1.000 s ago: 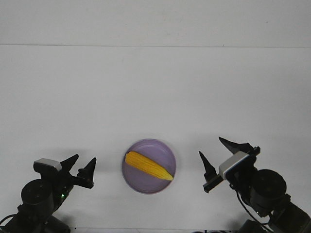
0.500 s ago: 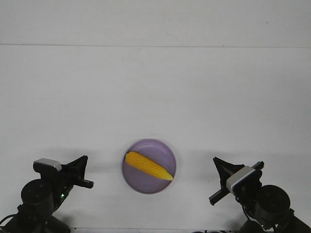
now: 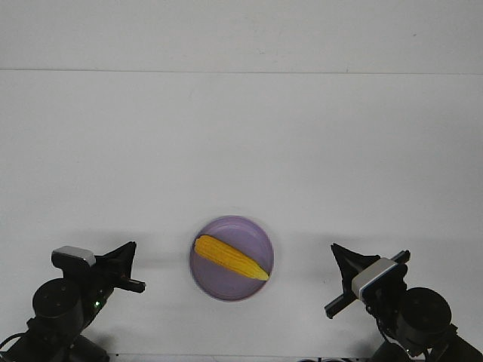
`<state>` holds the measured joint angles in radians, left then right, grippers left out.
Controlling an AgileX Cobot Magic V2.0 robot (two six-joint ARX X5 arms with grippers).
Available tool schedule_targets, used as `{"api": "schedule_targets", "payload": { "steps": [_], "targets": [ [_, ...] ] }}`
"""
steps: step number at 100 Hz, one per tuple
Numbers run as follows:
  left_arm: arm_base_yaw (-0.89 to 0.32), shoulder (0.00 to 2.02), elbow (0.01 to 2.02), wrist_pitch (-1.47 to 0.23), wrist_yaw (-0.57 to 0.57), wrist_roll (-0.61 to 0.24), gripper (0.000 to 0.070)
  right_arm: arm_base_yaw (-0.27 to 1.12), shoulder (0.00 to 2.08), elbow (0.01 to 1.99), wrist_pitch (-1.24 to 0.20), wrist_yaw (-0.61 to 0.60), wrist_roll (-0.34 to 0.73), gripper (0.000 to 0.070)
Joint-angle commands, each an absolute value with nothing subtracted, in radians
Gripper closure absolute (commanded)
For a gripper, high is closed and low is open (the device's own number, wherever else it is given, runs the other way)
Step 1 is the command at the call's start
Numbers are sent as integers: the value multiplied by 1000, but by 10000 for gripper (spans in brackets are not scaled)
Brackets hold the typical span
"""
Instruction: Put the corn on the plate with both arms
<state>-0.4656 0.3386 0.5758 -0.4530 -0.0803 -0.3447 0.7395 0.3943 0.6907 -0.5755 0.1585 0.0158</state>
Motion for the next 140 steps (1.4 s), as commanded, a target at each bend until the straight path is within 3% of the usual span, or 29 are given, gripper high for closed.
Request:
{"api": "schedule_targets", "payload": {
  "steps": [1, 11, 29, 44, 63, 140],
  "targets": [
    [-455, 326, 577, -442, -99, -286, 687, 748, 399, 693, -564, 158, 30, 688],
    [-360, 281, 506, -317, -117, -113, 687, 748, 399, 693, -564, 158, 30, 688],
    [-139, 126, 256, -102, -101, 29, 687, 748, 399, 693, -561, 158, 30, 688],
    [-37, 46, 107, -5, -102, 45, 687, 748, 399, 693, -561, 158, 30, 688],
    [-18, 3, 12, 29, -107, 46, 687, 748, 399, 693, -561, 158, 30, 688],
    [-18, 3, 14, 6, -105, 44, 687, 748, 399, 693, -561, 158, 30, 688]
  ]
}}
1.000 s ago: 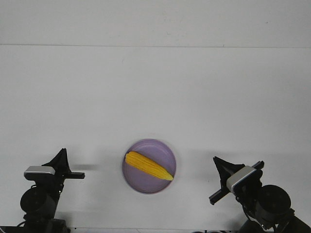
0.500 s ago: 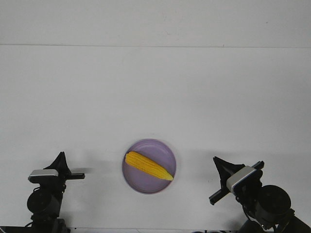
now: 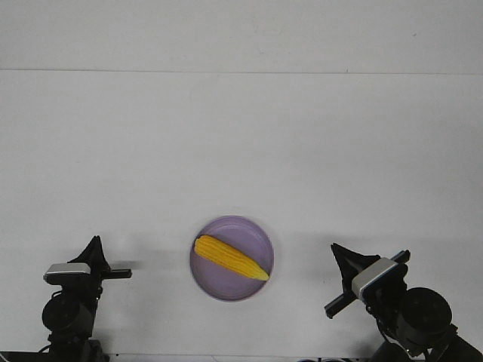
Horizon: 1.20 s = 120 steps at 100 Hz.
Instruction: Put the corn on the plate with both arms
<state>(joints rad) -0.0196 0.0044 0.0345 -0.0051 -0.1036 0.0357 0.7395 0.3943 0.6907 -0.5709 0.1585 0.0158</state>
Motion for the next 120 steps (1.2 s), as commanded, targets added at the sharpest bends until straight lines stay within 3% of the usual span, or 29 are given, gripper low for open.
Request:
{"api": "schedule_targets", "payload": {
  "steps": [1, 19, 41, 66, 103, 120],
  "targets": [
    [-18, 3, 14, 6, -105, 44, 687, 748, 399, 693, -561, 158, 30, 688],
    [-18, 3, 14, 6, -105, 44, 687, 688, 376, 693, -552, 152, -46, 688],
    [-18, 3, 14, 6, -105, 44, 687, 305, 281, 648, -508, 17, -85, 688],
    [-18, 3, 14, 6, -105, 44, 687, -14, 60, 321, -332, -62, -104, 688],
    [-18, 3, 14, 5, -105, 44, 687, -64, 1, 12, 4, -75, -19, 688],
    [-18, 3, 14, 4, -105, 44, 687, -65, 1, 13, -15, -75, -15, 688]
  ]
}}
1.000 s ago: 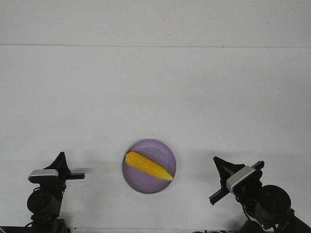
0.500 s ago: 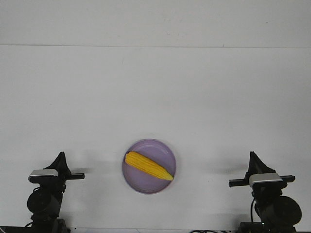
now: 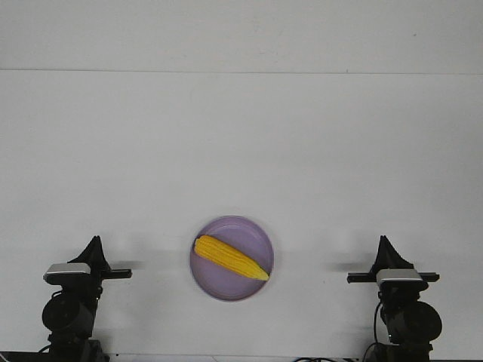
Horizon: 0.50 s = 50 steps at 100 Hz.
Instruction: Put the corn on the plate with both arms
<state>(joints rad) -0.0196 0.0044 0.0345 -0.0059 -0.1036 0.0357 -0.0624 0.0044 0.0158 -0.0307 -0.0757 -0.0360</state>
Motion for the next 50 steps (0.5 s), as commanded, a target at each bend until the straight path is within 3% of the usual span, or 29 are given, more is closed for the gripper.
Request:
{"api": "schedule_targets", "payload": {
  "steps": [1, 50],
  "targets": [
    [-18, 3, 14, 5, -105, 44, 687, -65, 1, 13, -15, -76, -15, 688],
    [-18, 3, 14, 4, -105, 44, 687, -65, 1, 13, 1, -79, -15, 688]
  ]
}}
